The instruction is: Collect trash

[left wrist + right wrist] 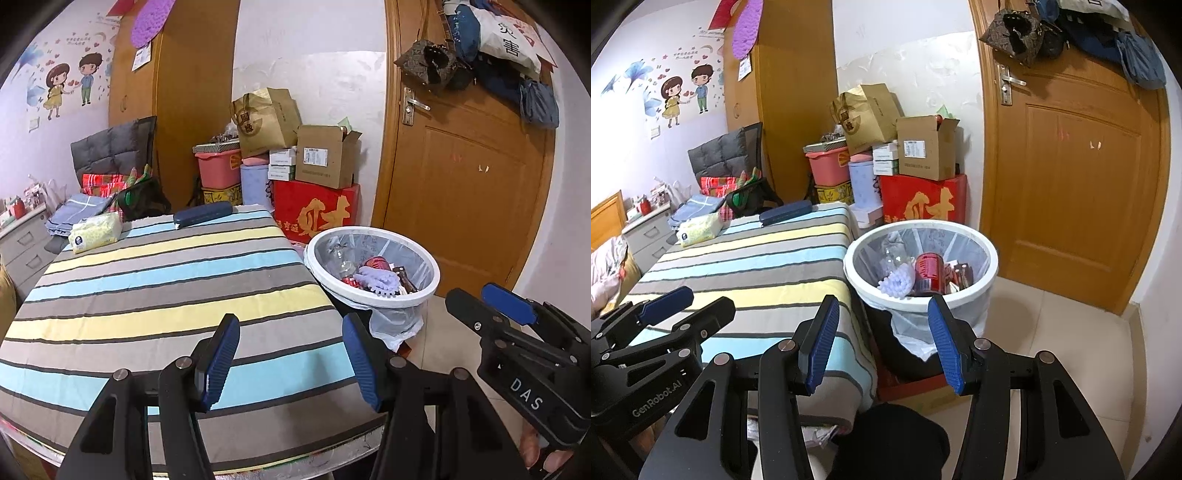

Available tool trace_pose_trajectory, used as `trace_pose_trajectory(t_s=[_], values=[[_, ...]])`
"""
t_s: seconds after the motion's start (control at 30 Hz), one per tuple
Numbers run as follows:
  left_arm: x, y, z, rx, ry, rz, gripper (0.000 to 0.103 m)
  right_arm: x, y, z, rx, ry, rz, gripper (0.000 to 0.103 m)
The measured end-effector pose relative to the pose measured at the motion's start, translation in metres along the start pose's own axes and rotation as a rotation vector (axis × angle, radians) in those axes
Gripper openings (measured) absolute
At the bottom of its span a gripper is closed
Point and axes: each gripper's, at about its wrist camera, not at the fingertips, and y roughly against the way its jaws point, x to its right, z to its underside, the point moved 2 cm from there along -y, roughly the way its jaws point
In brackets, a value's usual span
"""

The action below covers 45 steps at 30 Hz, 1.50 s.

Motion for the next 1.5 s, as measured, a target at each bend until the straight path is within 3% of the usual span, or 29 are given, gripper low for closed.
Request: trace_pose_trajectory(t_s=[1.5], values=[[-0.006,0.014,0.0,0.011,0.034,-0.004,0.058,-0.009,0.007,-0.001,0.005,0.022,-0.001,0.052]])
